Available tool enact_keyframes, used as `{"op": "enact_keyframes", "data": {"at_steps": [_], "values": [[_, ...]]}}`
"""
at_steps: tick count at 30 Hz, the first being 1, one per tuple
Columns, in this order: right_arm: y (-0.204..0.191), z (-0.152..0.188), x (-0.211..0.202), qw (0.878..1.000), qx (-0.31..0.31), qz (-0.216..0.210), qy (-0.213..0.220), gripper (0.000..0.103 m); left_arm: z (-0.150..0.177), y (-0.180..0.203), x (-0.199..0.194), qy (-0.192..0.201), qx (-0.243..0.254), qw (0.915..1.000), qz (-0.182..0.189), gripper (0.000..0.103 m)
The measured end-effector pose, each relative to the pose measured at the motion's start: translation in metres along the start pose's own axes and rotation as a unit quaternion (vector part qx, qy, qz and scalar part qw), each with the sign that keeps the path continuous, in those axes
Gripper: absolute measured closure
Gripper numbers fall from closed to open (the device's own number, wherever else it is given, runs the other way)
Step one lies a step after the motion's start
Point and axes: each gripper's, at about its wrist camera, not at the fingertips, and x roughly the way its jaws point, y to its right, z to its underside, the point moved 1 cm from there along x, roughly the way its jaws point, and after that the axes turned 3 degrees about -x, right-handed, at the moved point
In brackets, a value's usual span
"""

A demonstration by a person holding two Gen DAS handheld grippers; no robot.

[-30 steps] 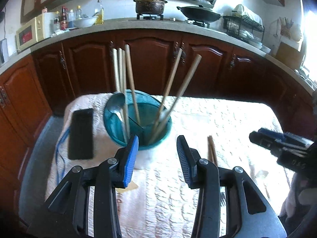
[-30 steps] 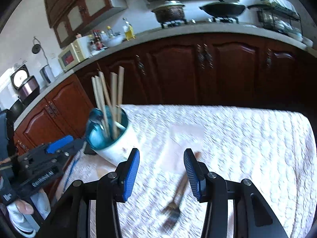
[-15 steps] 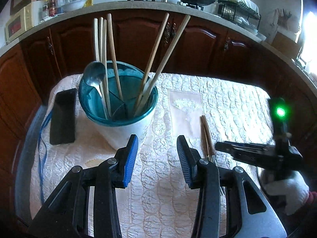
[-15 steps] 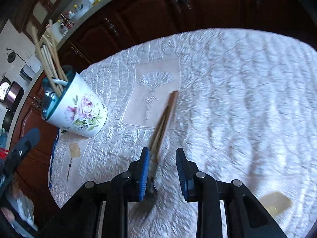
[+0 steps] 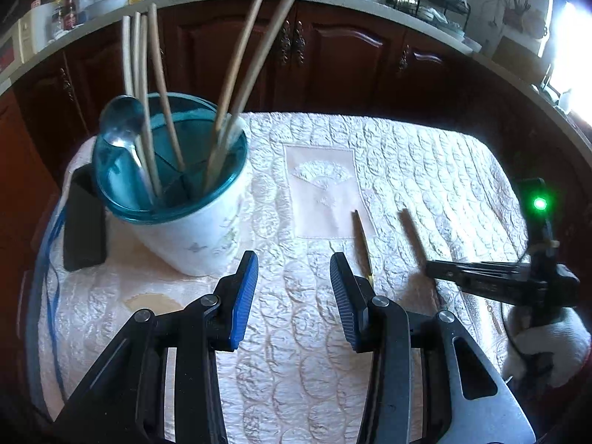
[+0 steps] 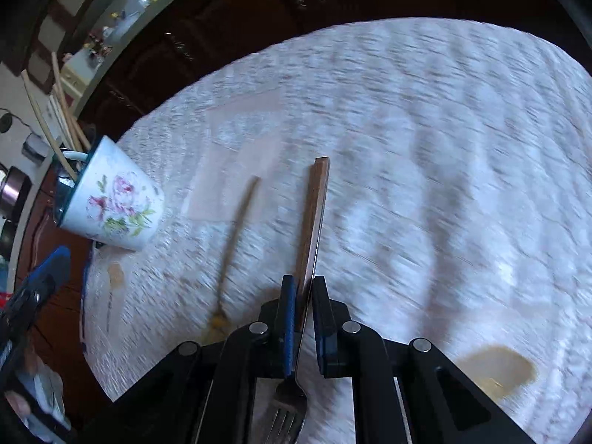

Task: Organize utensils
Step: 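Grasp the gold fork with the left tool while the right tool grasps the brown-handled fork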

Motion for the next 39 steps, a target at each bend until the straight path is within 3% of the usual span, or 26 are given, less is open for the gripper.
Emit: {"op": "enact_keyframes", "data": {"at_steps": [5,7,8,9,20,28,34,36,37,39], "values": [[0.018,0.013,-0.018,1.000,-0.009,0.024,-0.015,0.094,-0.002,0.007,0.009,-0.010,-0.001,0.9999,0.006,0.063],[0.019,0.013,-0.024,0.999,-0.012,0.030,-0.010,0.084,-0.003,0.011,0.012,-0.013,0.000,0.9999,0.009,0.063],[0.019,0.012,-0.027,1.000,-0.011,0.027,-0.006,0.074,-0.003,0.012,0.014,-0.014,0.002,0.9998,0.010,0.063],[0.019,0.011,-0.030,1.000,-0.008,0.021,-0.001,0.072,-0.003,0.014,0.015,-0.016,0.004,0.9998,0.012,0.063],[0.025,-0.001,-0.040,1.000,0.006,0.012,0.020,0.067,-0.010,0.040,0.061,-0.075,0.018,0.9954,0.057,0.063],[0.040,-0.015,-0.034,1.000,0.014,0.007,0.011,0.067,-0.024,0.062,0.119,-0.116,0.025,0.9909,0.063,0.064],[0.044,-0.028,-0.022,1.000,0.008,0.001,-0.004,0.067,-0.034,0.068,0.154,-0.130,0.034,0.9897,0.050,0.080],[0.042,-0.030,-0.015,1.000,0.004,0.001,-0.009,0.067,-0.036,0.070,0.156,-0.128,0.040,0.9897,0.048,0.088],[0.041,-0.031,-0.012,1.000,0.003,0.004,-0.011,0.067,-0.037,0.069,0.156,-0.128,0.040,0.9899,0.047,0.096],[0.042,-0.036,-0.003,1.000,0.000,0.006,-0.017,0.067,-0.035,0.065,0.152,-0.127,0.033,0.9901,0.051,0.097]]}}
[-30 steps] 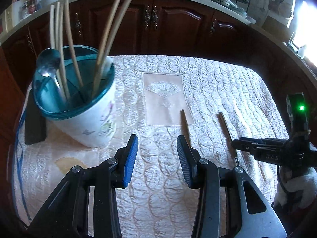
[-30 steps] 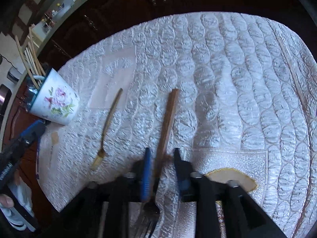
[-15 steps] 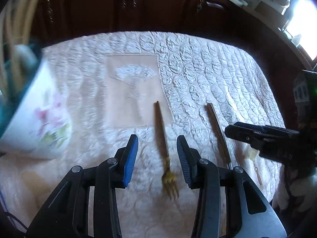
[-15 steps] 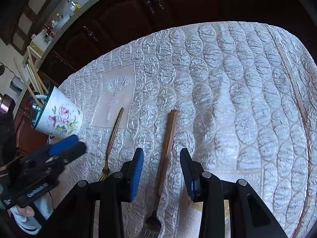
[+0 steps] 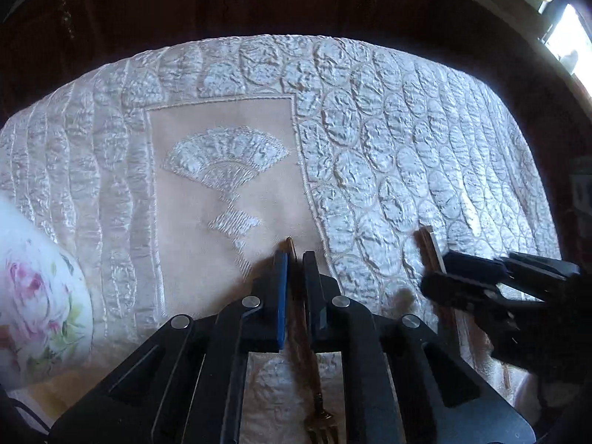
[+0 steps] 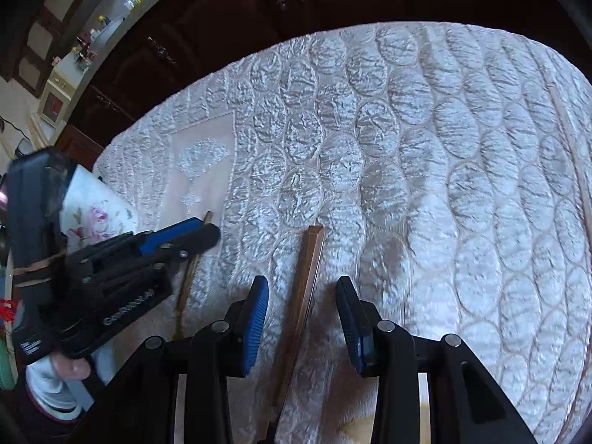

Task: Organize utensils
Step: 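Grasp the gold fork with the left tool while the right tool grasps the brown-handled fork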

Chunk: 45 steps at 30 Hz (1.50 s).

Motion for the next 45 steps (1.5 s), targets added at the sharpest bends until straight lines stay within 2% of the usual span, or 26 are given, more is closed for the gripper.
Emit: {"op": "enact_keyframes", "data": {"at_steps": [1,3,4,6,13,22,33,45], "values": [[0.000,-0.002,0.003,1.000,-0.001,-0.001,0.002,0.070,0.002,-0.002,-0.003,0.001,-0.001,1.0000,0.000,0.097],[-0.002,-0.004,0.007,1.000,-0.015,0.012,0.008,0.089,0.009,-0.006,-0.013,0.010,-0.004,0.9999,0.002,0.097],[-0.004,-0.006,0.009,0.999,-0.025,0.023,0.008,0.090,0.013,-0.008,-0.021,0.016,-0.003,0.9999,0.005,0.098],[-0.007,-0.006,0.010,0.999,-0.028,0.014,0.007,0.091,0.020,-0.010,-0.037,0.029,-0.001,0.9995,0.009,0.098],[-0.042,0.002,-0.044,0.995,-0.059,-0.023,0.071,0.094,0.049,-0.030,-0.107,0.080,-0.010,0.9964,0.024,0.098],[-0.093,0.027,-0.107,0.983,-0.119,-0.030,0.136,0.094,0.070,-0.050,-0.165,0.130,-0.023,0.9911,0.018,0.098],[-0.131,0.032,-0.136,0.973,-0.150,-0.027,0.172,0.094,0.086,-0.073,-0.198,0.157,-0.045,0.9866,-0.004,0.098],[-0.162,0.015,-0.157,0.964,-0.172,-0.051,0.197,0.094,0.089,-0.094,-0.229,0.180,-0.070,0.9811,-0.001,0.098]]}}
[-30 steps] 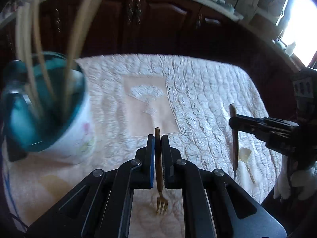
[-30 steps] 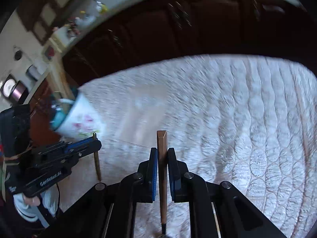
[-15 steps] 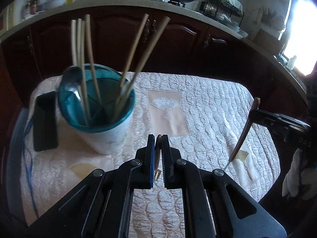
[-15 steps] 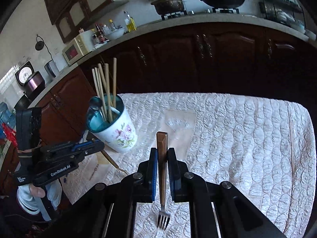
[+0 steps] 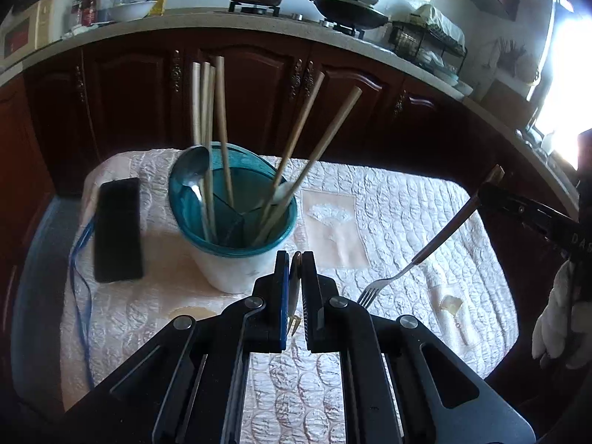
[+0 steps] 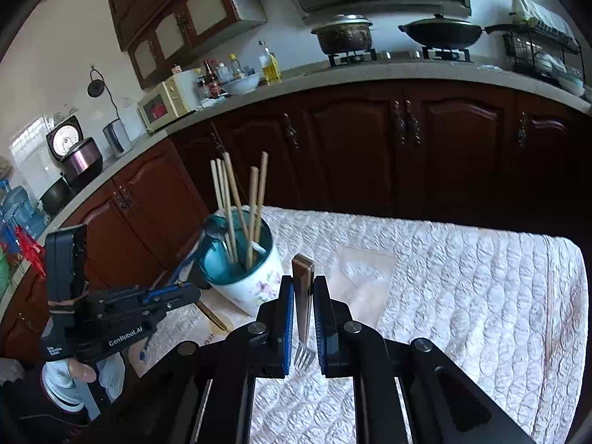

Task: Organize utensils
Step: 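Grasp the gold fork with the left tool while the right tool grasps the brown-handled fork, then carry both forks to the teal-rimmed cup and release them inside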

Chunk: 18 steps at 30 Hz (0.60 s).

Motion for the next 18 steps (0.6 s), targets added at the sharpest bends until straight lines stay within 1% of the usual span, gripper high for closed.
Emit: {"op": "enact_keyframes", "data": {"at_steps": [8,12,15,18], "values": [[-0.019,-0.023,-0.011,0.999,-0.012,-0.031,0.018,0.094,-0.028,-0.032,-0.040,0.036,-0.023,0.9991,-0.004,0.098],[-0.030,-0.041,-0.017,0.997,-0.013,-0.065,0.028,0.094,-0.050,-0.044,-0.057,0.065,-0.032,0.9973,-0.011,0.098],[-0.040,-0.058,-0.019,0.996,-0.024,-0.072,0.041,0.094,-0.066,-0.048,-0.061,0.086,-0.035,0.9955,-0.020,0.098],[-0.052,-0.077,-0.017,0.995,-0.034,-0.069,0.059,0.094,-0.077,-0.050,-0.054,0.096,-0.040,0.9942,-0.026,0.098]]}}
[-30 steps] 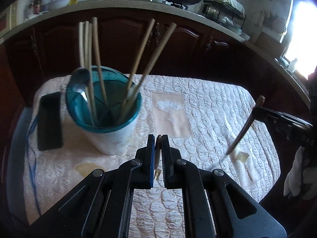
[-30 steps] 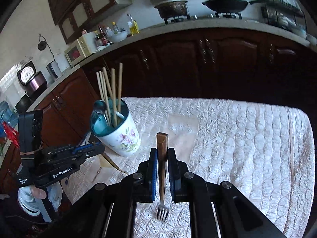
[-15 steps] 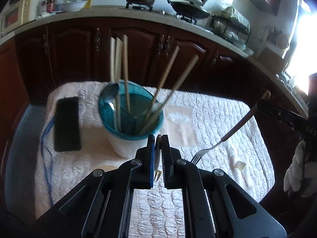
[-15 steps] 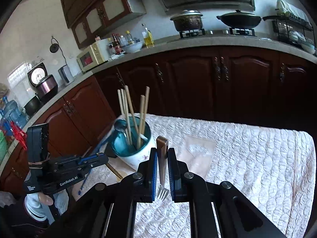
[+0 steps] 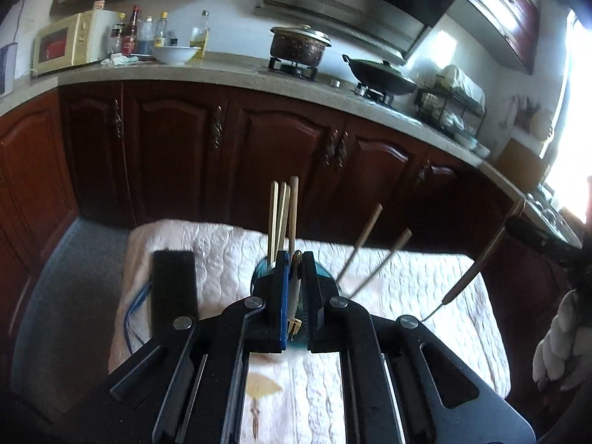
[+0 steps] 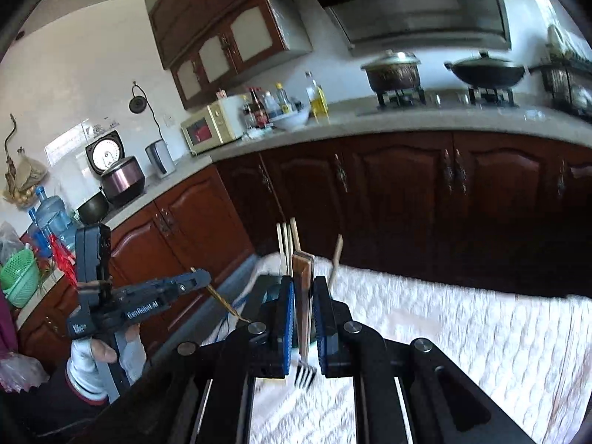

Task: Organize utensils
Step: 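Carry both forks to the teal-rimmed cup and release them inside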

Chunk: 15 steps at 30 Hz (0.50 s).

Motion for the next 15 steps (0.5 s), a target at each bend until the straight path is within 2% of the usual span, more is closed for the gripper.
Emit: {"op": "enact_keyframes", "data": {"at_steps": [4,8,13,15], "values": [[-0.012,-0.026,0.020,1.000,-0.012,-0.003,0.017,0.094,-0.005,0.002,0.019,-0.004,0.008,0.9999,-0.009,0.098],[-0.028,-0.050,0.051,0.998,-0.050,0.021,0.021,0.094,-0.002,0.001,0.039,-0.020,0.018,0.9994,-0.022,0.098],[-0.035,-0.058,0.095,0.998,-0.063,0.024,0.021,0.094,0.007,-0.005,0.061,-0.042,0.023,0.9983,-0.032,0.098],[-0.036,-0.055,0.111,0.996,-0.075,0.039,0.016,0.094,0.012,-0.006,0.068,-0.049,0.026,0.9978,-0.036,0.098]]}}
